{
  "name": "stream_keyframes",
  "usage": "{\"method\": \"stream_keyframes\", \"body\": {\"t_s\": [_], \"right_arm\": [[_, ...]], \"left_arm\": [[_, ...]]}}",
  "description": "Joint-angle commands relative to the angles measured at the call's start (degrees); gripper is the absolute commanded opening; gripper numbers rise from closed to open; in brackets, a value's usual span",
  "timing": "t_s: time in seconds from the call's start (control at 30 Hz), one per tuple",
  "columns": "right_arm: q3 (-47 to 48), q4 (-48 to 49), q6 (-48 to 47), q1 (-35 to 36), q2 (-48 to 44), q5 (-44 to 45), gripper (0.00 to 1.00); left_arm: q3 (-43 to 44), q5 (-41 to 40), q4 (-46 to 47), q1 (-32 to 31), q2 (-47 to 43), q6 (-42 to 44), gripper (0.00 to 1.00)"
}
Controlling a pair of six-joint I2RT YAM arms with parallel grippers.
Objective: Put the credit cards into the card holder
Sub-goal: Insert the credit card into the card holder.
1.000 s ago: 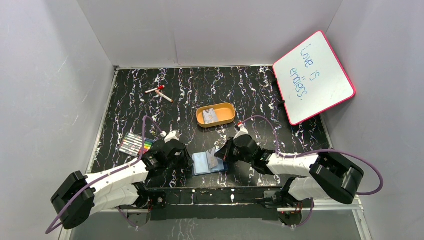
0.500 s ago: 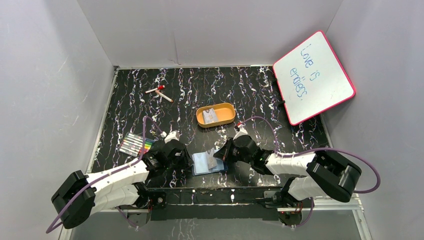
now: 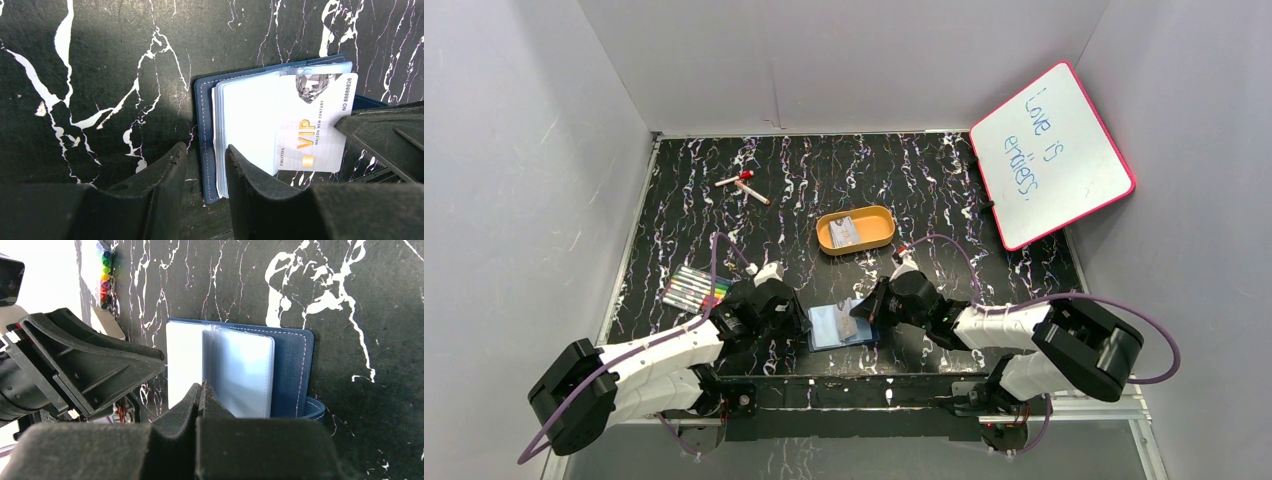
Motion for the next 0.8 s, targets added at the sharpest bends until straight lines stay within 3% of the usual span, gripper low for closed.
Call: {"method": "stream_keyframes", "body": {"t_s": [0.0,0.47,0.77], "right_arm": [[-0.2,3.7,0.8,0.0,0.9,-0.9,0.0],[-1.5,6.7,2.8,0.8,3.8,-1.6,0.0],[-2.5,6.5,2.8,1.2,3.5,-1.6,0.0]], "left_arm": [[-0.6,-0.3,0.5,-0.1,-0.2,-0.2,0.32],[-0.9,0.3,2.5,-0.1,1.7,-0.6,0.3],[-1.3,-0.8,2.7,-0.1,3.0,-2.0,0.18]]}}
